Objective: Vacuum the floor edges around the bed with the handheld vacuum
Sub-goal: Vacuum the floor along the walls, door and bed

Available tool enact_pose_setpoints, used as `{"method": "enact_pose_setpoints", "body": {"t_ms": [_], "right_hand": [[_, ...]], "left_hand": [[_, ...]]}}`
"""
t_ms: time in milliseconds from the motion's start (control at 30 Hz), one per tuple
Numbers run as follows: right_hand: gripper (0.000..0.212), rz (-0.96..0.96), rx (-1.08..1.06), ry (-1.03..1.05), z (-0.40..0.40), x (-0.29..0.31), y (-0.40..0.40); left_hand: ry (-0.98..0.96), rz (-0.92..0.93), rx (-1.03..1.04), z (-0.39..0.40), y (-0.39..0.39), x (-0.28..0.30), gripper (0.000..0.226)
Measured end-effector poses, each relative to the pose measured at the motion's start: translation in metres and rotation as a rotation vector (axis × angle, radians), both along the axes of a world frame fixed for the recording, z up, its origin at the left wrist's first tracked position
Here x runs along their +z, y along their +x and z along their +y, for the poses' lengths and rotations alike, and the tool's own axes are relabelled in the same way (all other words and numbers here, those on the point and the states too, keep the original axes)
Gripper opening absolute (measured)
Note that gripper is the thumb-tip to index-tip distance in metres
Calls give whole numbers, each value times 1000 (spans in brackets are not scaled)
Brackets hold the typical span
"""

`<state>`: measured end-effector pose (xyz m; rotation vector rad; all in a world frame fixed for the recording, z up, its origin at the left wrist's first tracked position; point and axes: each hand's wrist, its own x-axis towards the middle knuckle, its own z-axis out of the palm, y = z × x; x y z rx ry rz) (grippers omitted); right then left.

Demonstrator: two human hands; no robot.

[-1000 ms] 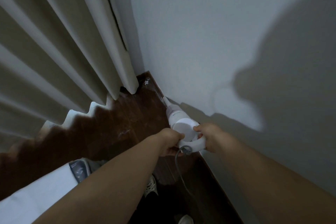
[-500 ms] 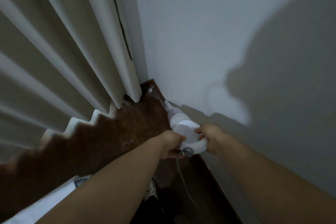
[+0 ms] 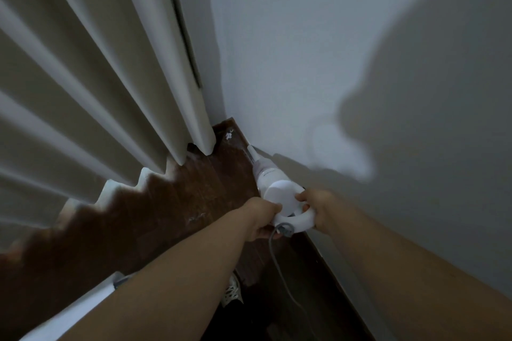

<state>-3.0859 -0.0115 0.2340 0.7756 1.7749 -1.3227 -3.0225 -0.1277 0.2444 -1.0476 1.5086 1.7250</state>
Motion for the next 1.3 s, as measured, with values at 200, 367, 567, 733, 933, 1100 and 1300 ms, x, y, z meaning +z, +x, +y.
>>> {"method": "enact_pose_setpoints", "body": {"t_ms": [200,367,567,733,933,1100,1300], "right_hand": [[6,0,6,13,-26,-1,-20],[17,11,-4,10,-50,4,-40],[23,6,-36,7,-72,12,-65],[20,-3,-33,5,-93,14,-84],[18,2,-12,27,-116,17,-104],[4,8,2,16,-135,16,-116],[12,-1,6,8,-151,12,-129]], "left_hand": [[-5,-16,5,-27,-22,-11,37],[-15,-27,16,-49,-44,-19,40],[-12,-31,9,-70,-70,-17,40],[-11,-22,8,-90,-89,-13,39],[-26,-11,-8,-115,-110,-12,39],[-26,-5,-9,-133,-123,-17,38],[-20,-2,-12,-150,-136,-22,39]]}}
